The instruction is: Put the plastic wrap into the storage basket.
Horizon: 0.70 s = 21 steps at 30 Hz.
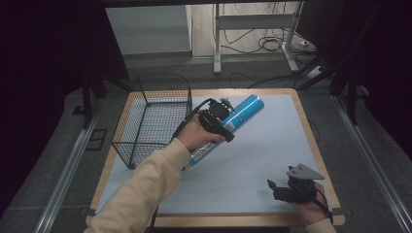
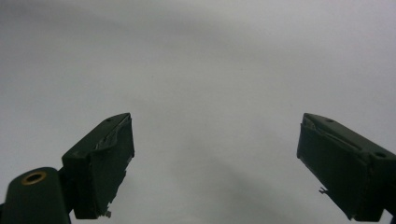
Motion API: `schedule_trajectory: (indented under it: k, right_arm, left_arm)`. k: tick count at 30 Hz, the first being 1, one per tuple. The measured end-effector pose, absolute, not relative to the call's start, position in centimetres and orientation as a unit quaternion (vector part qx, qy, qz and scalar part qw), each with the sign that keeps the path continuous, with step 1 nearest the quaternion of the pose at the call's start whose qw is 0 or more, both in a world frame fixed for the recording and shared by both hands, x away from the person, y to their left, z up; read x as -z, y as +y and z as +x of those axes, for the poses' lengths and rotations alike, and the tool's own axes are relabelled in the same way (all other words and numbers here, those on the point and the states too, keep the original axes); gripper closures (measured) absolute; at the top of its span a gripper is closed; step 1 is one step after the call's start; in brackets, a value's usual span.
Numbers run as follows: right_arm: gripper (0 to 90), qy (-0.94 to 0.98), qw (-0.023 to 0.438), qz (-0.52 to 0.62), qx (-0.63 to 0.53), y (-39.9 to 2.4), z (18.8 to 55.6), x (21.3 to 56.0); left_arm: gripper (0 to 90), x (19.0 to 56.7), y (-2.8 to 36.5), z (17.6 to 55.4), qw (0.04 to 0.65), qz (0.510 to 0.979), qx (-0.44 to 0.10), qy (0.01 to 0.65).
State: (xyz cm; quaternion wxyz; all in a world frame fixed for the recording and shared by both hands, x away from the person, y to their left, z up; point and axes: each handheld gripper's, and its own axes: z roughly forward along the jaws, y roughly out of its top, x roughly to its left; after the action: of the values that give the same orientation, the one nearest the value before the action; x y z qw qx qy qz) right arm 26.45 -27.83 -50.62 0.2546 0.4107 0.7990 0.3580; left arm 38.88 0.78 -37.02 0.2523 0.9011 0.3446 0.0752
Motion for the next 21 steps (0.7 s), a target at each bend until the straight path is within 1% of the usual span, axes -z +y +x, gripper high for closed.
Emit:
schedule_trajectory:
  k: [8,11,21]
  right_arm:
    - [11.3,0.8,0.255,0.41,-0.357,-27.8,26.5,50.6]
    - [11.4,0.8,0.255,0.41,-0.357,-27.8,26.4,50.6]
    - [11.5,0.8,0.256,0.409,-0.356,-27.8,26.4,50.6]
  left_arm:
    - [31.5,36.2,1.4,39.4,0.269,0.893,-0.084,0.352]
    - [31.5,35.9,1.5,39.6,0.265,0.894,-0.088,0.35]
    - [31.5,35.0,2.4,40.3,0.278,0.886,-0.098,0.357]
